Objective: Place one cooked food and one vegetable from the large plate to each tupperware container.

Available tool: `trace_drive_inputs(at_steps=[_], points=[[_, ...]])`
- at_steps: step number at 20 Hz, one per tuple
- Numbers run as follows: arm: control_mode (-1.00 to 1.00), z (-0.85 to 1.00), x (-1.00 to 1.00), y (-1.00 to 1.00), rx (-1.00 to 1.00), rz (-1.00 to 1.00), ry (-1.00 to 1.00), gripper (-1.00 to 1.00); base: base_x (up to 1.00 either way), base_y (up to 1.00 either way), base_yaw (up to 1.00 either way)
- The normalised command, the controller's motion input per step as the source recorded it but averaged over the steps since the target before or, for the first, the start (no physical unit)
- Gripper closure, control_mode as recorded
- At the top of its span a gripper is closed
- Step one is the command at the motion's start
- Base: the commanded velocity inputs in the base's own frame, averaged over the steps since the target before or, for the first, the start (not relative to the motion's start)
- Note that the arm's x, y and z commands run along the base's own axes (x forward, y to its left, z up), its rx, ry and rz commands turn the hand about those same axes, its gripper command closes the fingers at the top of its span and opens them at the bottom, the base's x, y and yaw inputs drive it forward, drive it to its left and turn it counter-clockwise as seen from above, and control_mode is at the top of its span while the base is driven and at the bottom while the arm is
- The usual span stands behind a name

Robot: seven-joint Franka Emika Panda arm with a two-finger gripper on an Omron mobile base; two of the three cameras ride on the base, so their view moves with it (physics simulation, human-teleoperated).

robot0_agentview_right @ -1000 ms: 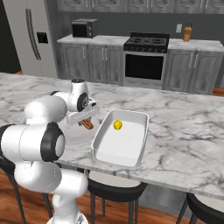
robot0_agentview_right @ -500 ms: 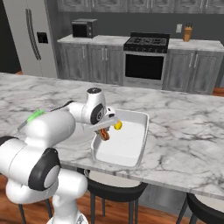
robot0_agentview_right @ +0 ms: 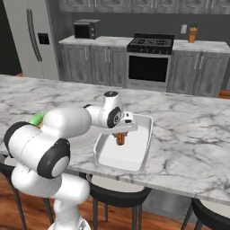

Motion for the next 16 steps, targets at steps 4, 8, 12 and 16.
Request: trace_drive_inputs(at_steps=[4,8,12,16], points=[[-1.0,0.0,0.18,-0.19,0.1,-0.32,0.0,1.0,0.0,0.0,0.0],[-1.0,-0.07,0.01,-0.03,0.14,-0.3,-0.03,1.0,0.0,0.0,0.0],[-1.0,-0.44,-0.08,0.04,0.13,-0.16,-0.11,1.0,0.0,0.0,0.0],[-1.0,-0.38,0.13,0.01,0.0,-0.08,0.0,1.0,0.0,0.0,0.0]])
